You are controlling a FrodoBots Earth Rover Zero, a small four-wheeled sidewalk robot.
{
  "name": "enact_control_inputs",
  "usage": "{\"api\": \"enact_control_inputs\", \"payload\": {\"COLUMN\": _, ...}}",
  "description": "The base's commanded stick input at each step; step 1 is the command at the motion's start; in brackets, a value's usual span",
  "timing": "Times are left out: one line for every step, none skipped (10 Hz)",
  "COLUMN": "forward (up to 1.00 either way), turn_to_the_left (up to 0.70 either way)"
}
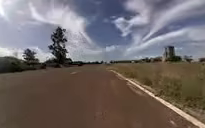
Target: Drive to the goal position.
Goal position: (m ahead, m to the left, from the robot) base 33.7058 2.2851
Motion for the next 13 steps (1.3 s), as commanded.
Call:
{"api": "enact_control_inputs", "payload": {"forward": 1.00, "turn_to_the_left": 0.00}}
{"api": "enact_control_inputs", "payload": {"forward": 1.00, "turn_to_the_left": 0.00}}
{"api": "enact_control_inputs", "payload": {"forward": 1.00, "turn_to_the_left": -0.06}}
{"api": "enact_control_inputs", "payload": {"forward": 1.00, "turn_to_the_left": -0.19}}
{"api": "enact_control_inputs", "payload": {"forward": 1.00, "turn_to_the_left": -0.27}}
{"api": "enact_control_inputs", "payload": {"forward": 1.00, "turn_to_the_left": -0.30}}
{"api": "enact_control_inputs", "payload": {"forward": 1.00, "turn_to_the_left": -0.22}}
{"api": "enact_control_inputs", "payload": {"forward": 1.00, "turn_to_the_left": -0.08}}
{"api": "enact_control_inputs", "payload": {"forward": 1.00, "turn_to_the_left": 0.00}}
{"api": "enact_control_inputs", "payload": {"forward": 1.00, "turn_to_the_left": 0.00}}
{"api": "enact_control_inputs", "payload": {"forward": 1.00, "turn_to_the_left": 0.00}}
{"api": "enact_control_inputs", "payload": {"forward": 1.00, "turn_to_the_left": 0.00}}
{"api": "enact_control_inputs", "payload": {"forward": 1.00, "turn_to_the_left": 0.00}}
